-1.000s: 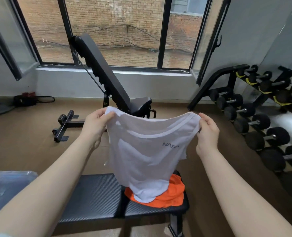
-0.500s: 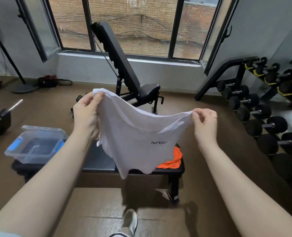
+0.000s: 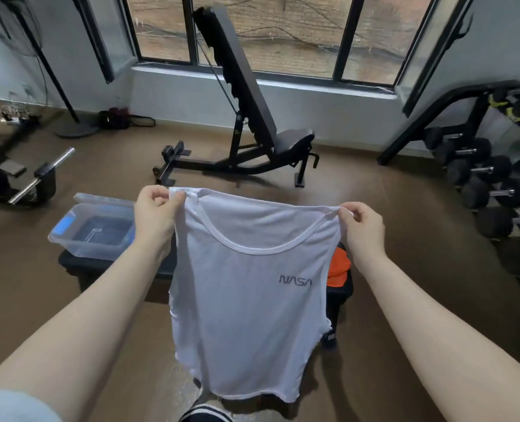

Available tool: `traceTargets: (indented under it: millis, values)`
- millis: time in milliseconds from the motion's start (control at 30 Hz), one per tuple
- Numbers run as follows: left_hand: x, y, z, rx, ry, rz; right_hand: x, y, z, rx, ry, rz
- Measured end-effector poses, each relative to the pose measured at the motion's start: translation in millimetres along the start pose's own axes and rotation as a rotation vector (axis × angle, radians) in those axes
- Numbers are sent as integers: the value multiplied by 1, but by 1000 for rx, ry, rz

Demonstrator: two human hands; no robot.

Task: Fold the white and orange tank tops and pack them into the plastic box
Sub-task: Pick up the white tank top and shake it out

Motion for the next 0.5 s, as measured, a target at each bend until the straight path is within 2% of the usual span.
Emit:
traceTargets:
  millis: [100, 233, 500]
  values:
    - [-5, -4, 40, -11, 109, 36, -17, -31, -29, 95, -89, 36]
    - [-22, -11, 107, -156, 209, 138, -42, -74, -67, 190, -162, 73]
    - [-107, -37, 246, -401, 349, 268, -123, -183, -137, 396, -308, 113]
Point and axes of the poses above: each hand's wrist, its own x-axis away from the middle knuckle, its own y-axis out of the back of the hand, z = x × y, the point moved 5 cm from there along -x, towards the middle knuckle, and after that the axes turned 13 degrees about -y, right-handed, at the moved point
